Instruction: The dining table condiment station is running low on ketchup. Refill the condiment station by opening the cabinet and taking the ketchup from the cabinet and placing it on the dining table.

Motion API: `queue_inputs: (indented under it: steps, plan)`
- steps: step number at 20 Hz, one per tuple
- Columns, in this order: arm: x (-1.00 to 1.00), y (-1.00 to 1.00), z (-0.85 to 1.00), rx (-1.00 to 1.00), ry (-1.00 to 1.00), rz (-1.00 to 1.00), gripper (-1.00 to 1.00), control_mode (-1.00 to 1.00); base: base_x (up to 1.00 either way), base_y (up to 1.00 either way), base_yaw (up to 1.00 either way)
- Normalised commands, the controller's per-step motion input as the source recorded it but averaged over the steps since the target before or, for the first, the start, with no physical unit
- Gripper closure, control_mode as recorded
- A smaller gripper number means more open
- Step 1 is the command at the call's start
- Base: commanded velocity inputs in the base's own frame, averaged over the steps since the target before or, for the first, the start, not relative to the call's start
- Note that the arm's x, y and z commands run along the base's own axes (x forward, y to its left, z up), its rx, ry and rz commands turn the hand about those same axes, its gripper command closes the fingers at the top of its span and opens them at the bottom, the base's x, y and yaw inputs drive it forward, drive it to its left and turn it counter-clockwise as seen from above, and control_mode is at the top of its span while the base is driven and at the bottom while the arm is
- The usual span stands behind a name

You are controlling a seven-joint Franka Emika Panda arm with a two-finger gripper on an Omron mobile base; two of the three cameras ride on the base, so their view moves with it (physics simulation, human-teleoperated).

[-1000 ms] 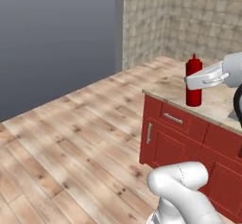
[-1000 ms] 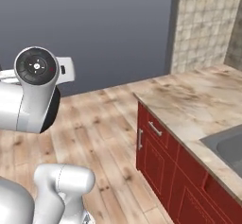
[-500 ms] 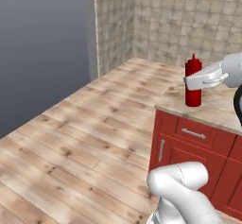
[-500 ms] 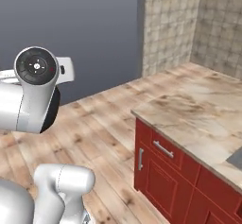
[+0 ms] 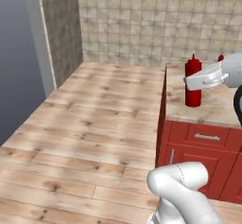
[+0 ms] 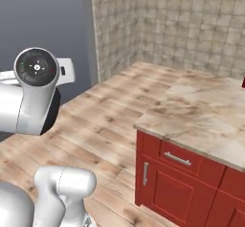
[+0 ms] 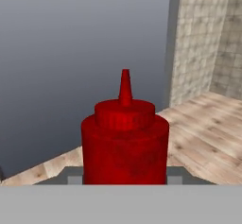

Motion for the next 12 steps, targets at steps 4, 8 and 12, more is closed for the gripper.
queue_inputs:
  steps: [4, 8, 12]
  plan:
    - [0.0, 0.0, 0.0, 0.0, 0.0, 0.0, 1.0, 1.0, 0.78, 1.0, -0.58]
    - [0.0, 0.0, 0.0, 0.0, 0.0, 0.0, 1.0, 1.0, 0.75, 0.99, -0.59]
    - [0.0, 0.0, 0.0, 0.0, 0.0, 0.0, 1.0, 1.0, 0.69, 0.91, -0.61]
